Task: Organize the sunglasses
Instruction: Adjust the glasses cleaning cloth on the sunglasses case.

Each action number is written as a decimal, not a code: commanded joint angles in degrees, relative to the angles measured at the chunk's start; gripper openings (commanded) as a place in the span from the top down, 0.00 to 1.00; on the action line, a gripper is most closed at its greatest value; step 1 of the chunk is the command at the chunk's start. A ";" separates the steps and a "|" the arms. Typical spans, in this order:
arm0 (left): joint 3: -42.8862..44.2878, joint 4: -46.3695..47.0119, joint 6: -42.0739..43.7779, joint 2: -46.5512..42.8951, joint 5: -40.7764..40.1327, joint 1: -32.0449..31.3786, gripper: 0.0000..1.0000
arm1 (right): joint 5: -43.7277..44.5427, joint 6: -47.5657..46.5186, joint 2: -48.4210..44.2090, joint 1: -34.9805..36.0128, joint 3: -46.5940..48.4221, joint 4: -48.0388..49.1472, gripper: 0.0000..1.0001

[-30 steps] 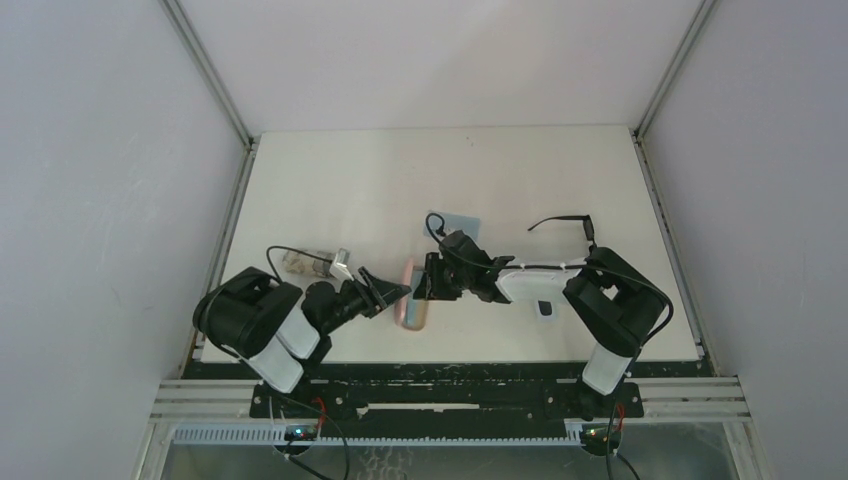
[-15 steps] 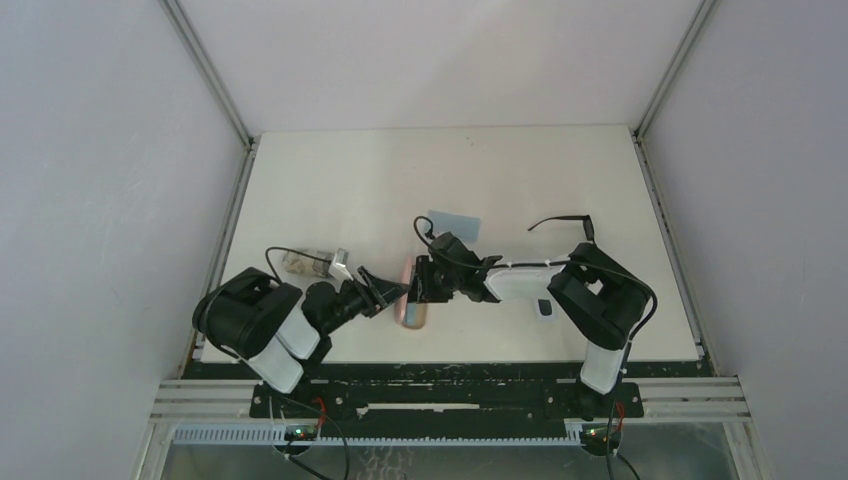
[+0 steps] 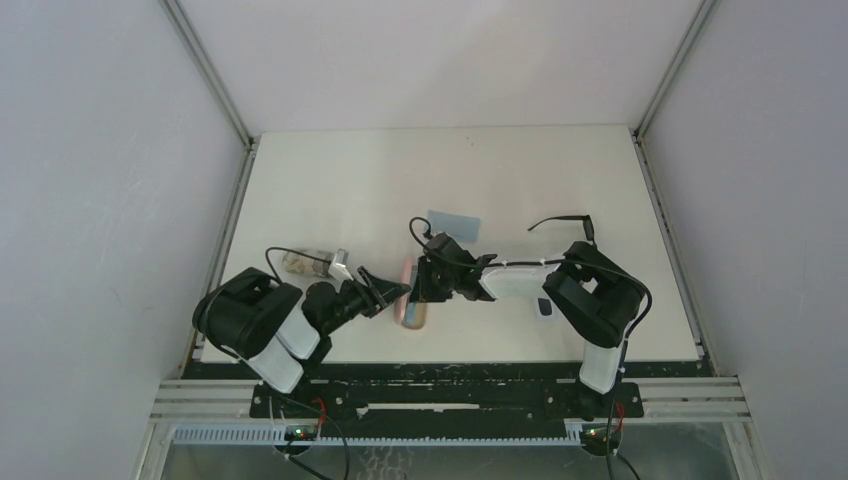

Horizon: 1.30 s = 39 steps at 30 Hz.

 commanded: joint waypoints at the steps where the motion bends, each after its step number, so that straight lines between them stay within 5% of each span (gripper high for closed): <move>1: 0.50 4.21 -0.65 -0.67 -0.32 -0.26 0.60 | 3.35 -1.45 -1.47 0.83 1.89 -1.74 0.88; 16: 0.44 4.22 -0.66 -0.52 -0.49 -0.26 0.63 | 5.76 -1.84 -5.27 0.93 0.71 -3.01 0.98; 25: 0.30 4.21 -0.65 -0.48 -0.41 -0.26 0.64 | 4.02 -1.26 -3.31 0.92 1.71 0.51 0.79; 39: 0.70 4.26 -0.64 -0.20 0.12 -0.26 0.65 | 3.15 -1.40 0.77 0.26 5.07 0.47 0.77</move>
